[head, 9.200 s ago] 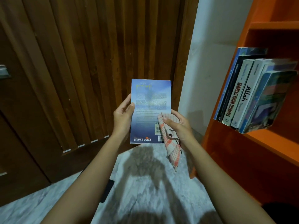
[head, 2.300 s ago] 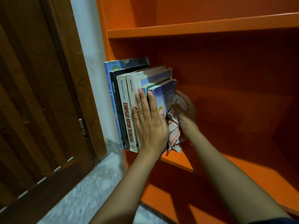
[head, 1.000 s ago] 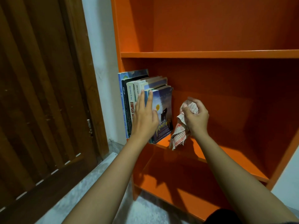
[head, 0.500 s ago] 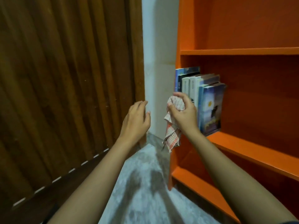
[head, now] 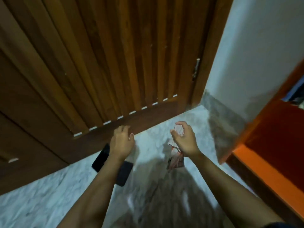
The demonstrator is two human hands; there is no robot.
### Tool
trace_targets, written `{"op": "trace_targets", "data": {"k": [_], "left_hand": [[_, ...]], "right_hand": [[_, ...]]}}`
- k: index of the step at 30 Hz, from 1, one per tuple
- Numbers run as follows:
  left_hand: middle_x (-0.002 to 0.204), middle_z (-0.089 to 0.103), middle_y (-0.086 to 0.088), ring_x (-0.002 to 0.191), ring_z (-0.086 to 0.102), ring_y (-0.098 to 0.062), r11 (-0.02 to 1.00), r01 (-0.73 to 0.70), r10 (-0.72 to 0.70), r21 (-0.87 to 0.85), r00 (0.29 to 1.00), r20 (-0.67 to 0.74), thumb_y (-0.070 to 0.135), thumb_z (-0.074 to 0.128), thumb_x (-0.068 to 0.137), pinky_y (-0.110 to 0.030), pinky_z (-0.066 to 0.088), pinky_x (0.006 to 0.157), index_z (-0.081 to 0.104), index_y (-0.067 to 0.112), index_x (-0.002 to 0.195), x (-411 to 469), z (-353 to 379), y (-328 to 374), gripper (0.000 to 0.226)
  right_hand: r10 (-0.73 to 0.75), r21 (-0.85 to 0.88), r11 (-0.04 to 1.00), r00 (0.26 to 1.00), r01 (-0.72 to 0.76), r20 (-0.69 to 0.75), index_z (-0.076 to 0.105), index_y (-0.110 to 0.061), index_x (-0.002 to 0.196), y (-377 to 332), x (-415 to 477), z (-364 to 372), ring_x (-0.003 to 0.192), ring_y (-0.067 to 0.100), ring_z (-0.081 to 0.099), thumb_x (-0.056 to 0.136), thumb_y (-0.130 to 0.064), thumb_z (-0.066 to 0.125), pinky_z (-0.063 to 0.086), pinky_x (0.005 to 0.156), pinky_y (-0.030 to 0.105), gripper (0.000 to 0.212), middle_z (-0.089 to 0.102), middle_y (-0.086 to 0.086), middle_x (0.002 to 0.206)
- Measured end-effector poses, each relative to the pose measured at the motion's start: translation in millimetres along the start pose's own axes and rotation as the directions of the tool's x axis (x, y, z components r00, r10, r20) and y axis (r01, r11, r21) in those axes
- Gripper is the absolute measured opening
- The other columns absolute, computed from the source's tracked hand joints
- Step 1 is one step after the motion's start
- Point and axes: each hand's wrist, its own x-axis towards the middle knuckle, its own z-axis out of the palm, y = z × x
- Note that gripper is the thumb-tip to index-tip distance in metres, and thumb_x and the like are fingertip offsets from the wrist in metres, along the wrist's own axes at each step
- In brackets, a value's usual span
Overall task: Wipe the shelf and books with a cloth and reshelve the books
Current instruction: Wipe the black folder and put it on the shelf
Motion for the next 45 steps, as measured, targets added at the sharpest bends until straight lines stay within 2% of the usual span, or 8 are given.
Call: {"op": "trace_targets", "data": {"k": [8, 16, 23, 28, 33, 37, 42, 45], "left_hand": [[0.132, 0.046, -0.020, 0.120, 0.041, -0.038, 0.927, 0.292, -0.306, 0.237, 0.952, 0.025, 0.026, 0.045, 0.095, -0.047, 0.039, 0.096, 0.038, 0.015, 0.140, 1, 47, -126, 0.048], [0.108, 0.059, -0.013, 0.078, 0.059, -0.037, 0.927, 0.236, -0.251, 0.291, 0.968, 0.015, 0.017, 0.034, 0.099, -0.038, 0.042, 0.059, 0.015, 0.032, 0.150, 3, 77, -155, 0.056], [0.102, 0.063, -0.012, 0.087, 0.059, -0.032, 0.960, 0.088, -0.149, 0.265, 0.964, 0.219, 0.014, 0.032, 0.099, -0.036, 0.041, 0.067, 0.004, 0.038, 0.149, 15, 82, -118, 0.062], [0.067, 0.051, -0.008, 0.061, 0.055, -0.027, 0.994, 0.060, -0.053, -0.093, 0.996, 0.074, 0.015, 0.031, 0.102, -0.027, 0.032, 0.051, 0.017, 0.032, 0.148, 6, 76, -78, 0.051], [0.052, 0.040, 0.003, 0.045, 0.038, -0.012, 0.953, -0.019, 0.000, -0.304, 0.998, -0.062, 0.021, 0.035, 0.102, -0.020, 0.024, 0.043, 0.029, 0.036, 0.145, 12, 36, -22, 0.046], [0.075, 0.054, 0.000, 0.056, 0.049, -0.010, 0.858, -0.164, 0.110, -0.487, 0.984, -0.137, 0.025, 0.037, 0.102, -0.027, 0.037, 0.063, 0.034, 0.044, 0.142, 8, 4, 19, 0.044], [0.123, 0.048, 0.026, 0.109, 0.047, 0.014, 0.685, -0.294, 0.215, -0.667, 0.956, -0.200, 0.019, 0.039, 0.101, -0.003, 0.037, 0.089, 0.039, 0.029, 0.141, -11, -35, 86, 0.041], [0.088, 0.055, 0.030, 0.081, 0.053, -0.005, 0.657, -0.365, 0.260, -0.659, 0.931, -0.256, 0.023, 0.041, 0.101, -0.026, 0.045, 0.076, 0.039, 0.040, 0.139, -23, -46, 116, 0.041]], "right_hand": [[0.140, 0.030, 0.989, 0.974, -0.148, 0.180, 0.046, -0.009, 0.132, 60, 14, 98, 0.104, 0.014, 0.050, 0.094, -0.026, 0.054, 0.039, 0.068, 0.003, 0.042, 0.048, 0.007, 0.122], [0.309, 0.110, 0.931, 0.912, -0.348, 0.272, 0.040, -0.017, 0.139, 110, 13, 146, 0.127, 0.024, 0.039, 0.098, -0.020, 0.035, 0.036, 0.104, 0.031, 0.042, 0.035, 0.011, 0.139], [0.258, 0.150, 0.935, 0.908, -0.320, 0.329, 0.035, -0.016, 0.141, 123, 8, 125, 0.132, 0.024, 0.039, 0.094, -0.007, 0.053, 0.039, 0.106, 0.048, 0.051, 0.037, 0.008, 0.146], [0.260, 0.247, 0.926, 0.956, -0.286, 0.133, 0.061, -0.018, 0.106, 104, 2, 89, 0.103, 0.019, 0.063, 0.086, -0.013, 0.067, 0.054, 0.086, 0.035, 0.021, 0.065, -0.002, 0.105], [0.129, 0.251, 0.962, 0.989, -0.108, -0.069, 0.069, -0.008, 0.100, 56, 12, 33, 0.094, 0.019, 0.064, 0.086, -0.010, 0.066, 0.053, 0.080, 0.025, 0.015, 0.070, 0.003, 0.103], [-0.006, 0.171, 0.984, 0.978, 0.043, -0.209, 0.070, -0.010, 0.106, 1, 20, -18, 0.092, 0.011, 0.061, 0.085, -0.009, 0.066, 0.047, 0.077, 0.013, 0.021, 0.066, -0.005, 0.097], [-0.232, -0.015, 0.972, 0.950, 0.234, -0.211, 0.073, -0.008, 0.100, -42, 12, -68, 0.093, 0.012, 0.061, 0.085, -0.003, 0.062, 0.041, 0.076, 0.002, 0.019, 0.070, 0.007, 0.101], [-0.356, -0.193, 0.925, 0.923, 0.326, -0.149, 0.072, -0.006, 0.103, -54, -1, -94, 0.097, 0.017, 0.060, 0.085, 0.000, 0.062, 0.041, 0.080, 0.011, 0.022, 0.068, 0.010, 0.106]]}}
